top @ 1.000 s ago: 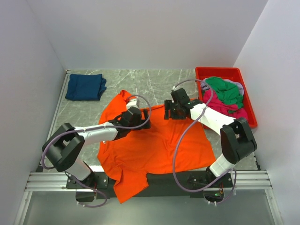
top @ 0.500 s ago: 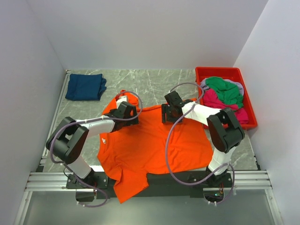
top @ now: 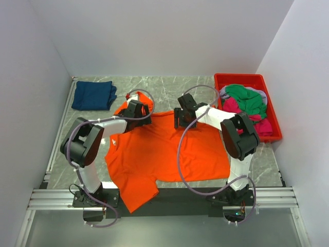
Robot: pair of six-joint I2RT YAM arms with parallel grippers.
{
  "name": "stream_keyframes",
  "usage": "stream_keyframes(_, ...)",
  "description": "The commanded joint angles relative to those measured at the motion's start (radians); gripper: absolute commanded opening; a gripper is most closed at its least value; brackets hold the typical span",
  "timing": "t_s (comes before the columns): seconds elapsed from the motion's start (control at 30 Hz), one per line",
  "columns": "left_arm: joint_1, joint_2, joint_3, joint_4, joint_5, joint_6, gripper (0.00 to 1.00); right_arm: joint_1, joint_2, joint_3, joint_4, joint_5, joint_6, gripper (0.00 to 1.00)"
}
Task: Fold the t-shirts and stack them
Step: Flatten the tshirt out
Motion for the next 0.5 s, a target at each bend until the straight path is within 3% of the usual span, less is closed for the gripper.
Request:
stream_keyframes(0.0, 0.023, 0.081, 0.046, -0.040, 0.088, 0.030, 0.99, -0.028, 0.046, 0.026, -0.028, -0.017, -0.011, 0.72)
stream_keyframes(0.47, 0.123, 0.234, 0.246, -0.075, 0.191, 0.079, 0.99, -0.103, 0.189, 0.263, -0.125, -0.081, -0.053, 0.72)
